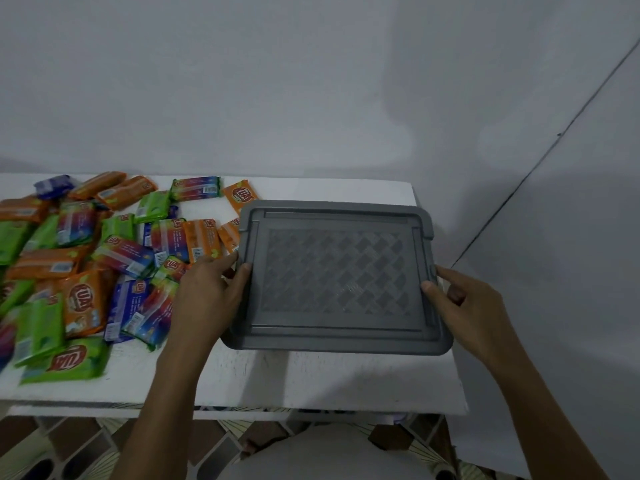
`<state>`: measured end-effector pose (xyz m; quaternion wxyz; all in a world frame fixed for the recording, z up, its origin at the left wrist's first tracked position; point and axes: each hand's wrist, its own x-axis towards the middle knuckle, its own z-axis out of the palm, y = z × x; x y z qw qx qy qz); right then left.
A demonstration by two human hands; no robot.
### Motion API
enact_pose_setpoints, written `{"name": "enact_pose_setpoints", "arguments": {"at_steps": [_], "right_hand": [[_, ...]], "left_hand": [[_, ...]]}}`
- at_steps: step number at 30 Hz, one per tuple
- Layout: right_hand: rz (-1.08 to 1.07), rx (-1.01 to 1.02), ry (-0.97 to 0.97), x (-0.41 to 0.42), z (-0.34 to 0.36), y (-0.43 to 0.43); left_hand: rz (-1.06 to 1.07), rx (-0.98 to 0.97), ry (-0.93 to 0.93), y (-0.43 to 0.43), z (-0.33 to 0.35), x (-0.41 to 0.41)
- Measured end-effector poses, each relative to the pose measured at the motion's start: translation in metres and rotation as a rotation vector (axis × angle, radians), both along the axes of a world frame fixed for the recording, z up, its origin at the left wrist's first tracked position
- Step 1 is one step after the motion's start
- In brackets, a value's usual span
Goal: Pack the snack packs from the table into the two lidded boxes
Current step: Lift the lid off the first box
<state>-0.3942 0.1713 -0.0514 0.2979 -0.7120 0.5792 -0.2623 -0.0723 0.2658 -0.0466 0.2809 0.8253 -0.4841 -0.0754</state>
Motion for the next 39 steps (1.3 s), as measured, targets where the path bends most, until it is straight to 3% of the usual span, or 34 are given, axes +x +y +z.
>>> {"name": "enact_pose_setpoints", "arguments": {"at_steps": [3,10,13,16,21,26,32,35,39], "right_hand": [[0.004,-0.025,-0.123,-0.002,0.014,-0.001],[0.01,0.028,-0.754,0.001,0.048,-0.004],[-0.005,0.186,-0.919,0.006,0.053,-0.015],[-0.019,0.213,-0.961,0.012,0.057,-0.025],[0.013,0.034,-0.705,0.014,0.058,-0.049],[0.15,-0.288,-0.258,0.026,0.062,-0.093],[0.139,-0.564,0.082,0.054,0.063,-0.193],[0.163,-0.613,0.057,0.071,0.052,-0.235],[0.155,-0.536,-0.004,0.091,0.029,-0.27]], "left_hand": [[0.007,-0.099,0.086,0.008,0.008,0.005],[0.007,-0.547,0.524,0.019,0.055,-0.005],[-0.036,-0.554,0.835,0.011,0.057,0.003],[-0.061,-0.482,0.939,0.0,0.054,0.012],[-0.16,-0.415,0.778,-0.021,0.059,0.018],[-0.292,-0.372,0.402,-0.069,0.053,0.038],[-0.243,-0.424,0.055,-0.163,0.057,0.064],[-0.222,-0.357,-0.054,-0.206,0.048,0.069],[-0.23,-0.257,-0.041,-0.251,0.023,0.072]]}}
